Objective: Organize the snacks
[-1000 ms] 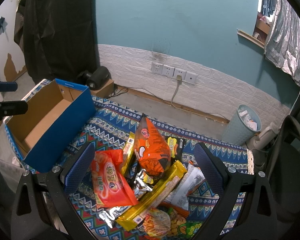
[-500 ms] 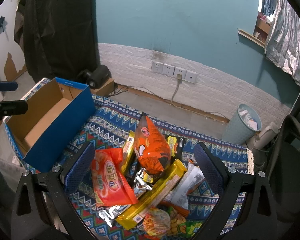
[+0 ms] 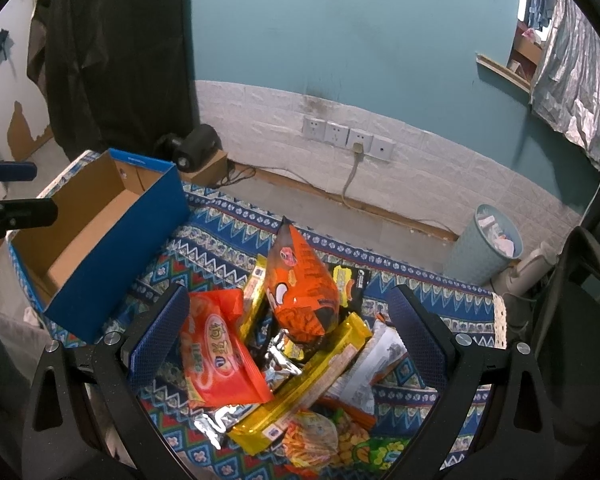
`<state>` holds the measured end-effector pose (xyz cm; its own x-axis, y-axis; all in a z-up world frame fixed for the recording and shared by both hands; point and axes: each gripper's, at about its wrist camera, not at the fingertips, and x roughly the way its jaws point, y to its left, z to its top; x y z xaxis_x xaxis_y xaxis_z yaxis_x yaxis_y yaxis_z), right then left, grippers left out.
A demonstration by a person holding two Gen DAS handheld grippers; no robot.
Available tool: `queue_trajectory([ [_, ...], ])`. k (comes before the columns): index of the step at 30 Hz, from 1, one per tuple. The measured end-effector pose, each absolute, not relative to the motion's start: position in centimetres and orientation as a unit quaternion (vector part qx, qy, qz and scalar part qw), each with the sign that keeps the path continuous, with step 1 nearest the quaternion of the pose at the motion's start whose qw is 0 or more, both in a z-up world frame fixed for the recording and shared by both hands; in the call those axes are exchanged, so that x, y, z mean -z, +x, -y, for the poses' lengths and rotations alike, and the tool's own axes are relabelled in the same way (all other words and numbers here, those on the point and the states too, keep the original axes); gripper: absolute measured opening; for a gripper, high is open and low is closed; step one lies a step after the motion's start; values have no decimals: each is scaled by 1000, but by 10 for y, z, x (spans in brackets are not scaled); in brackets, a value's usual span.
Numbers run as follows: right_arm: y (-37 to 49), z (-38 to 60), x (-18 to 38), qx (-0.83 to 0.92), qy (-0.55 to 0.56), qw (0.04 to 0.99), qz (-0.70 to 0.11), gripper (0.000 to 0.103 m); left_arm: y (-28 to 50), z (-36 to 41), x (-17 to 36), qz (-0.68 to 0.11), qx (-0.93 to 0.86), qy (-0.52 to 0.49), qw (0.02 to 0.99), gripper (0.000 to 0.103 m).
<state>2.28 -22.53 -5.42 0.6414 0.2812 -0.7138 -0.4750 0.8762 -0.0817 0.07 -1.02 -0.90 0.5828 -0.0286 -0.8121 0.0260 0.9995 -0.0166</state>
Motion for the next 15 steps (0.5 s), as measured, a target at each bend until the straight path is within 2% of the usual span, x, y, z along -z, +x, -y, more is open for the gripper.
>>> queue_trajectory([
  [15,34,262,58,-169,-122,896,-391,98,11,39,39,-507,44,3,861,99],
])
